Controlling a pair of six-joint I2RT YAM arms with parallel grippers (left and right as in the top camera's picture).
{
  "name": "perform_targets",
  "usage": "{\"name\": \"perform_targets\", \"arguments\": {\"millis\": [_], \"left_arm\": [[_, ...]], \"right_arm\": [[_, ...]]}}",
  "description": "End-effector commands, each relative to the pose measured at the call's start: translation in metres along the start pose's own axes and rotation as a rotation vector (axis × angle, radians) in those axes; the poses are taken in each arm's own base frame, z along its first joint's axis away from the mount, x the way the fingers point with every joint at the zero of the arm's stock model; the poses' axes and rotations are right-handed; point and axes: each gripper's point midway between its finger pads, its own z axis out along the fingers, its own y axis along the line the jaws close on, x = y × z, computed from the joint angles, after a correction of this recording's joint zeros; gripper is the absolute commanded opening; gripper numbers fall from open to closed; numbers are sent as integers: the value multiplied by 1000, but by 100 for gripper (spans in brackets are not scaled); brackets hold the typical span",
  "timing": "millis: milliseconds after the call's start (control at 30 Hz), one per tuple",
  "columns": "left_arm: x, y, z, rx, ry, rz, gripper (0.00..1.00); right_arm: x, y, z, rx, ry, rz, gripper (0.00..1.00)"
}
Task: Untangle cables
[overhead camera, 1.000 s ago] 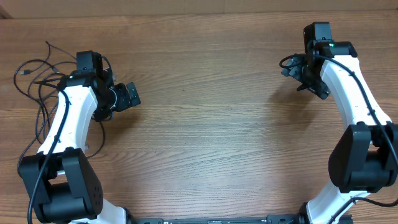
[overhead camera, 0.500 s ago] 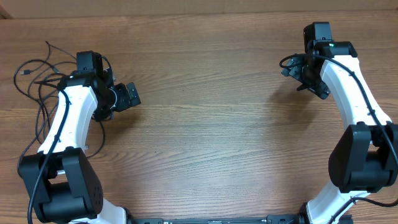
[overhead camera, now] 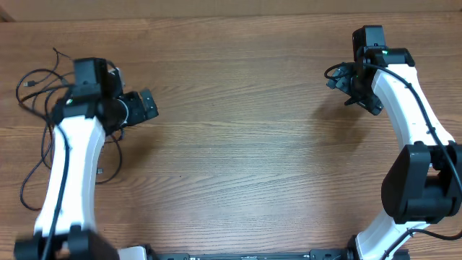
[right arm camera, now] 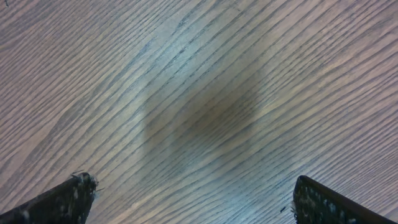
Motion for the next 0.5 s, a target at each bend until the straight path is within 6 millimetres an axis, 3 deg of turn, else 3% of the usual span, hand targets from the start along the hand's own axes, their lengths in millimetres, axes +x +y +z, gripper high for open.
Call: {"name": "perform_targets", "arguments": {"millis": [0,267,467], "left_arm": [[-8,-13,-40,38,-117,19,99],[-11,-27,-115,96,-327,57,99],[-9,-29,-127,105,-360,63,99]], "right_arm": [[-2,-2,-4,1,-17,0,100],[-2,-2,-4,1,-17,0,100],[-2,-2,-4,1,-17,0,100]]}}
